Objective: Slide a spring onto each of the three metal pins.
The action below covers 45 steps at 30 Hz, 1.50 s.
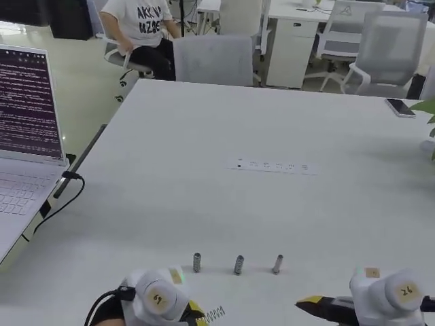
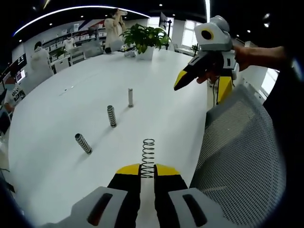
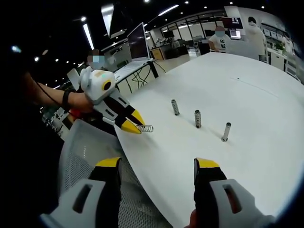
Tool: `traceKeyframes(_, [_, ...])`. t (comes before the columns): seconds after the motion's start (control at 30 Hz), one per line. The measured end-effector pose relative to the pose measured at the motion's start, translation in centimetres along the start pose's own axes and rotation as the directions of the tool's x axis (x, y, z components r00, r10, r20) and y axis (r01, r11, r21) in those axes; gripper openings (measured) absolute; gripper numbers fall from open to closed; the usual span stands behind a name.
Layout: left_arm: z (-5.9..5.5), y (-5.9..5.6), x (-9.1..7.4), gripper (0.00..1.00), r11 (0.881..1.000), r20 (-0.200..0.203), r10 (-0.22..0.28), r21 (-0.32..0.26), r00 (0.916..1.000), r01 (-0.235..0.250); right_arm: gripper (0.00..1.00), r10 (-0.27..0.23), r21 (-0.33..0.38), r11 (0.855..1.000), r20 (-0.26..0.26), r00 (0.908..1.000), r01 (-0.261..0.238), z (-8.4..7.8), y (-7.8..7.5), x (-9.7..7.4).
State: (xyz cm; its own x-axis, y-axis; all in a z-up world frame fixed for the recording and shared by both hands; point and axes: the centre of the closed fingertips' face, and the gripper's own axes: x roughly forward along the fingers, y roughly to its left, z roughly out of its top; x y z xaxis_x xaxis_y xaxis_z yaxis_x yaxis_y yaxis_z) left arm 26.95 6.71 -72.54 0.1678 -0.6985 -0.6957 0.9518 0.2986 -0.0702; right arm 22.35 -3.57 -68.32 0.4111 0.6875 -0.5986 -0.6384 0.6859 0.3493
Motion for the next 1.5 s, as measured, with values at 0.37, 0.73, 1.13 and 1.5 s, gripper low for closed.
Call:
traceKeyframes(0.37, [2.1, 0.7, -1.5, 0.02, 0.999, 0.042, 0.018, 0.026, 0.9989, -0.020, 0.66, 0.046, -0.032, 0.998, -0.022, 0.9987, -0.047, 0.8, 0.9, 1.1])
traceKeyframes(0.73, [3.7, 0.4, -2.8, 0.02, 0.997, 0.070, 0.018, 0.077, 0.9974, -0.024, 0.64, 0.109, -0.084, 0.990, -0.045, 0.9930, -0.112, 2.3, 2.1, 2.3])
traceKeyframes(1.13, [4.6, 0.0, -3.8, 0.02, 0.993, 0.094, 0.015, 0.118, 0.9954, -0.026, 0.56, 0.163, -0.126, 0.978, -0.039, 0.9858, -0.167, 4.1, 3.2, 3.6])
traceKeyframes(1.5, [5.0, -1.1, -4.0, 0.02, 0.982, 0.084, -0.007, 0.189, 0.9964, -0.009, 0.38, 0.250, -0.158, 0.956, -0.011, 0.9681, -0.249, 6.0, 4.8, 4.6])
